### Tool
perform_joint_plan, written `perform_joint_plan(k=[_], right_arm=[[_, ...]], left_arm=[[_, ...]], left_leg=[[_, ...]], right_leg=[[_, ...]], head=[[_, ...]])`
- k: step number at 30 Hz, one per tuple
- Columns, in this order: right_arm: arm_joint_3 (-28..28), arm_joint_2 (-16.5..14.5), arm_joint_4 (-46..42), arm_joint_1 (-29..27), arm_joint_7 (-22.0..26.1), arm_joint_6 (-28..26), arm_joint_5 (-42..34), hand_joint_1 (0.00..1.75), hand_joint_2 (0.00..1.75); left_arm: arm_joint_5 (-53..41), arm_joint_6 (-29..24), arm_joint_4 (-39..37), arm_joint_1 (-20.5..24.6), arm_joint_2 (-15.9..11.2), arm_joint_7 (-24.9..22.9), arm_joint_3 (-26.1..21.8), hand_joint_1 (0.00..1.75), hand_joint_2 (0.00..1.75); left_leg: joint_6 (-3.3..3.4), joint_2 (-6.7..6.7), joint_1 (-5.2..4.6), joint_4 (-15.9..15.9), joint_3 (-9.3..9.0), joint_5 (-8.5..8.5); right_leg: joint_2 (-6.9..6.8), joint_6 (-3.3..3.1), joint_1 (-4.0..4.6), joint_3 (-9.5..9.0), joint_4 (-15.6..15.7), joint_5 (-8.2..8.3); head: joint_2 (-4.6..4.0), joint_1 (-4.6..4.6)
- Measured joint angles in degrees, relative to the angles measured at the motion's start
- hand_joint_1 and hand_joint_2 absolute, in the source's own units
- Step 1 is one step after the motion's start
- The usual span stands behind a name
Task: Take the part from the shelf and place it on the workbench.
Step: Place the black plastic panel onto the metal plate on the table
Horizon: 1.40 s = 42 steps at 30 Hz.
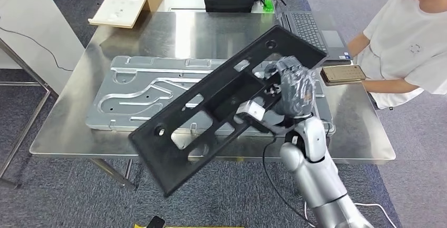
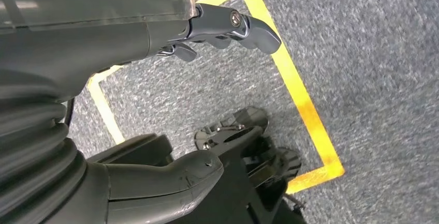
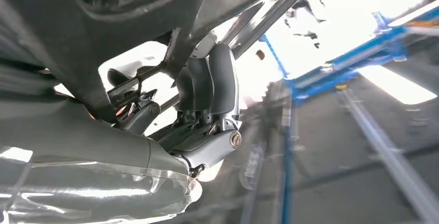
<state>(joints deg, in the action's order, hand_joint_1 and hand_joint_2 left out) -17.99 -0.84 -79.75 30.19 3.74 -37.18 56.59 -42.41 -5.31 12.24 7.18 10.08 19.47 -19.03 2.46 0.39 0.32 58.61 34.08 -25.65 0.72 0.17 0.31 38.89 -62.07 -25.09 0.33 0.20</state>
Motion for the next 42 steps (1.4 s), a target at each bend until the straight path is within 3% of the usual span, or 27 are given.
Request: perform_joint_plan(k=[3,4,5,6,7,9,11,14,16,18,19,20,21,24,26,29,30,31,34,35,36,37,39,41,42], right_arm=[[2.64,2.35,4.61,4.08,-0.12,0.25,-1.97,1.75,1.75],[3.36,3.07,6.09,4.88,-0.08,0.23,-2.01,1.75,1.75],[4.04,3.79,7.48,5.48,-0.07,0.19,-1.91,1.75,1.75],[4.66,4.44,8.75,6.04,-0.07,0.16,-1.78,1.75,1.75],[5.18,4.95,9.78,6.67,-0.07,0.11,-1.61,1.75,1.75],[6.18,5.66,11.50,8.00,0.02,-0.12,-1.22,1.75,1.75],[7.24,6.20,12.96,8.76,0.14,-0.55,-0.79,1.75,1.75],[8.42,6.80,14.49,9.02,0.33,-0.89,-0.51,1.75,1.75],[8.86,6.98,15.17,9.34,0.45,-0.91,-0.36,1.75,1.75],[9.25,7.07,15.95,9.53,0.49,-0.94,-0.13,1.75,1.75],[9.42,7.07,16.34,9.46,0.51,-0.94,-0.01,1.75,1.75],[9.54,7.08,16.72,9.36,0.56,-0.93,0.08,1.75,1.75],[9.62,7.09,17.04,9.26,0.60,-0.91,0.13,1.75,1.75],[9.83,7.15,17.73,9.18,0.69,-0.83,0.15,1.75,1.75],[10.01,7.28,18.18,9.15,0.70,-0.52,0.05,1.75,1.75],[10.19,7.45,18.93,9.04,0.68,1.01,-0.62,1.75,1.75],[10.27,7.54,19.14,9.04,0.67,1.42,-0.86,1.75,1.75],[10.36,7.65,19.32,9.04,0.65,1.66,-1.05,1.75,1.75],[10.57,7.90,20.03,8.82,0.63,2.05,-1.36,1.75,1.75],[10.59,7.95,20.32,8.64,0.63,2.17,-1.46,1.75,1.75],[10.60,8.01,20.59,8.51,0.65,2.23,-1.54,1.75,1.75],[10.60,8.07,20.79,8.44,0.70,2.21,-1.59,1.75,1.75],[10.63,8.15,21.05,8.45,0.81,2.15,-1.65,0.87,1.75],[10.69,8.19,21.18,8.42,0.89,2.10,-1.72,0.00,1.75],[10.72,8.20,21.26,8.37,0.90,2.08,-1.75,0.00,1.75]], left_arm=[[-0.49,0.65,0.00,0.09,0.05,0.22,-0.01,0.00,1.75],[-0.67,0.79,0.00,0.05,0.05,0.29,-0.01,0.00,1.75],[-0.87,0.90,0.00,0.00,0.05,0.37,-0.01,0.00,1.75],[-1.08,0.97,0.00,-0.02,0.06,0.46,-0.01,0.00,1.75],[-1.20,1.00,0.00,-0.02,0.07,0.55,-0.01,0.00,1.75],[-1.41,1.00,0.00,0.06,0.07,0.68,-0.01,0.00,1.75],[-1.65,0.97,0.00,0.15,0.08,0.79,-0.01,0.00,1.75],[-1.96,0.95,0.00,0.12,0.15,0.88,-0.01,0.00,1.75],[-2.03,0.91,0.00,0.13,0.18,0.92,-0.01,0.00,1.75],[-2.16,0.80,0.00,0.11,0.18,0.95,-0.01,0.00,1.75],[-2.25,0.73,0.00,0.07,0.17,0.96,-0.01,0.00,1.75],[-2.32,0.66,0.00,0.04,0.17,0.97,-0.01,0.00,1.75],[-2.38,0.60,0.00,0.04,0.17,0.98,-0.01,0.00,1.75],[-2.52,0.48,0.00,0.13,0.14,1.09,0.00,0.00,1.75],[-2.64,0.45,0.00,0.19,0.12,1.17,0.01,0.00,1.75],[-2.79,0.42,0.00,0.16,0.14,1.30,-0.01,0.00,1.75],[-2.81,0.41,0.00,0.21,0.17,1.34,-0.01,0.00,1.75],[-2.83,0.41,0.00,0.29,0.21,1.39,-0.01,0.00,1.75],[-2.92,0.41,0.00,0.26,0.22,1.46,-0.01,0.00,1.75],[-2.96,0.41,0.00,0.19,0.22,1.46,-0.01,0.00,1.75],[-2.97,0.40,0.00,0.16,0.21,1.46,-0.01,0.00,1.75],[-2.97,0.39,0.00,0.17,0.22,1.47,-0.01,0.00,1.75],[-2.97,0.36,0.00,0.24,0.21,1.52,-0.01,0.00,1.75],[-2.99,0.31,0.00,0.31,0.18,1.61,-0.01,0.00,1.75],[-3.05,0.27,0.00,0.32,0.17,1.63,-0.01,0.00,1.75]], left_leg=[[0.30,0.02,0.10,-0.31,-0.07,0.36],[0.30,0.01,0.12,-0.29,-0.07,0.34],[0.27,-0.01,0.16,-0.26,-0.09,0.31],[0.19,-0.04,0.23,-0.19,-0.11,0.26],[0.03,-0.06,0.29,-0.08,-0.14,0.15],[-0.47,-0.05,0.27,0.20,-0.06,-0.11],[-1.10,-0.04,0.18,0.26,0.01,-0.20],[-2.01,-0.08,0.29,0.60,0.16,-0.75],[-2.29,-0.13,0.39,4.59,1.92,-3.18],[-2.33,-0.15,0.39,12.36,5.63,-6.58],[-2.32,-0.15,0.38,15.51,7.29,-7.48],[-2.24,-0.15,0.37,16.84,8.13,-7.36],[-2.06,-0.15,0.34,15.89,7.85,-6.18],[-1.04,-0.19,-0.04,4.96,2.81,-0.81],[-0.67,-0.20,-0.37,0.88,0.90,0.18],[-0.26,-0.17,-0.36,-0.15,0.41,0.61],[0.01,-0.14,-0.23,-0.60,0.19,0.89],[0.23,-0.12,-0.06,-1.01,-0.01,1.14],[0.46,-0.12,-0.02,-1.14,-0.04,1.22],[0.43,-0.12,0.00,-1.10,-0.04,1.18],[0.33,-0.12,0.05,-1.00,-0.04,1.10],[0.14,-0.13,0.13,-0.82,-0.04,0.96],[-0.48,-0.15,0.15,-0.20,0.08,0.49],[-1.14,-0.17,0.00,0.23,0.29,0.17],[-1.40,-0.18,-0.05,0.28,0.35,0.14]], right_leg=[[-0.10,1.05,-0.54,4.33,-9.44,-4.71],[-0.16,1.34,-0.80,5.47,-11.95,-5.40],[-0.25,1.60,-1.08,5.74,-12.53,-5.05],[-0.36,1.81,-1.35,4.94,-10.98,-3.76],[-0.51,2.00,-1.62,3.12,-7.46,-1.79],[-0.68,2.03,-1.73,-0.54,-0.37,0.61],[-0.69,1.49,-1.37,-1.85,2.27,0.76],[-0.71,0.22,-1.24,-2.04,2.72,0.95],[-0.73,-0.70,-1.32,-2.30,3.01,1.01],[-0.70,-1.20,-1.02,-2.37,2.99,0.90],[-0.65,-1.28,-0.85,-2.40,2.97,0.85],[-0.59,-1.35,-0.69,-2.44,2.95,0.81],[-0.52,-1.38,-0.56,-2.50,2.91,0.78],[-0.34,-1.22,-0.28,-2.64,2.71,0.60],[-0.32,-0.78,-0.24,-2.51,2.61,0.58],[-0.34,0.12,-0.36,-2.44,2.56,0.49],[-0.36,0.42,-0.40,-2.10,1.70,-0.20],[-0.38,0.70,-0.46,-1.26,-0.22,-1.46],[-0.42,1.45,-1.03,3.40,-10.01,-5.95],[-0.44,1.69,-1.28,4.31,-11.73,-6.14],[-0.47,1.91,-1.55,4.23,-11.41,-5.27],[-0.55,2.11,-1.82,3.03,-8.94,-3.56],[-0.71,2.40,-2.10,-0.56,-1.68,-0.48],[-0.71,1.98,-1.92,-2.37,2.05,0.23],[-0.62,1.57,-1.69,-2.42,2.14,0.03]], head=[[0.00,0.03],[0.00,0.04],[0.00,0.03],[0.00,0.04],[0.00,0.03],[0.00,0.01],[0.00,0.00],[0.00,0.00],[0.00,-0.01],[0.00,-0.02],[0.00,-0.01],[0.00,-0.02],[0.00,-0.02],[0.00,0.00],[0.00,0.01],[0.00,0.01],[0.00,0.01],[0.00,0.02],[0.00,0.02],[0.00,0.02],[0.00,0.03],[0.00,0.02],[0.00,0.03],[0.00,0.01],[0.00,-0.01]])
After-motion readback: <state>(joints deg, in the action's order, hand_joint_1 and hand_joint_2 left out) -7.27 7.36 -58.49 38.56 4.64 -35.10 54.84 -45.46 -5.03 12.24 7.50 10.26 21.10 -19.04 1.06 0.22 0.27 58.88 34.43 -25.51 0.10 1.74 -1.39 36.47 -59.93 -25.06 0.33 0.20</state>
